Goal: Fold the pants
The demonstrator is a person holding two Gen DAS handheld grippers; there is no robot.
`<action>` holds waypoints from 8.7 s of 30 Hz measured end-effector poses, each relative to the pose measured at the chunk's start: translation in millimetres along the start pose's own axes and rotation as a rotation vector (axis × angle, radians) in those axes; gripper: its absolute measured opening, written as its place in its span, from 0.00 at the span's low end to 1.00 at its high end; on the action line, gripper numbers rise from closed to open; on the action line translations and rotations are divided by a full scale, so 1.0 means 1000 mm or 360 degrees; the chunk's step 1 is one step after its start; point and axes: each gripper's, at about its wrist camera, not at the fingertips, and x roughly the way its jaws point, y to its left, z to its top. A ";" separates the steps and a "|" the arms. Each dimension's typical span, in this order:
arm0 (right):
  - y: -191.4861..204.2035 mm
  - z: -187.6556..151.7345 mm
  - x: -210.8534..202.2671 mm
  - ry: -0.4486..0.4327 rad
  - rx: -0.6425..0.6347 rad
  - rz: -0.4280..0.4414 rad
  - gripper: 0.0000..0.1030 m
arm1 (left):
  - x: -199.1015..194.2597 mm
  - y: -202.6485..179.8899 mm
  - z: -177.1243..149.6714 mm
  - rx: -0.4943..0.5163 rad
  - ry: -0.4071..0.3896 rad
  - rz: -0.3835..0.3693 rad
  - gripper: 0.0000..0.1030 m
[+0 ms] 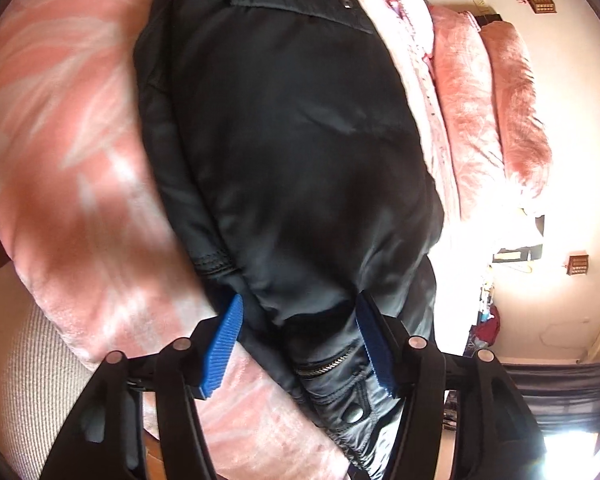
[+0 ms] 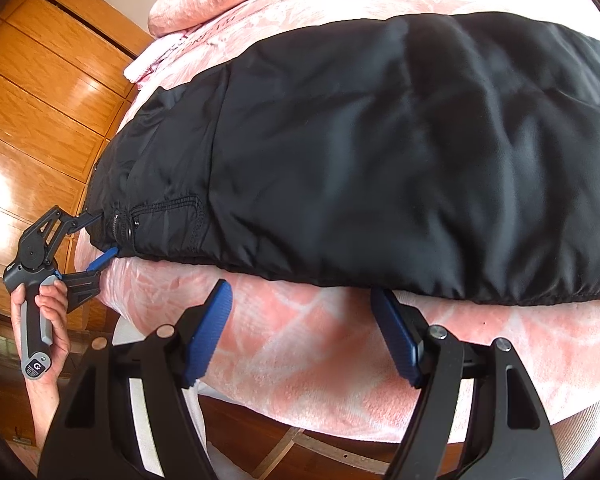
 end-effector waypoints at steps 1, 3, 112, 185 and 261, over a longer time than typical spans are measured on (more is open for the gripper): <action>0.000 0.000 0.000 0.0001 0.0002 0.0001 0.71 | 0.000 -0.006 -0.001 0.0034 0.0003 -0.0003 0.57; 0.000 0.001 0.002 0.0003 0.0005 0.0002 0.71 | 0.003 -0.015 -0.004 0.0107 -0.0005 0.0057 0.57; -0.180 0.011 -0.206 -0.0895 0.0465 -0.0459 0.07 | 0.104 -0.179 -0.213 0.1669 0.0075 0.0444 0.96; 0.127 0.008 0.012 -0.0119 -0.0675 0.0069 0.47 | 0.032 -0.103 -0.072 0.1212 -0.0101 0.0640 0.96; 0.119 0.025 0.038 -0.0163 -0.0542 -0.0240 0.67 | 0.018 0.049 0.043 0.0050 0.0177 -0.0069 0.33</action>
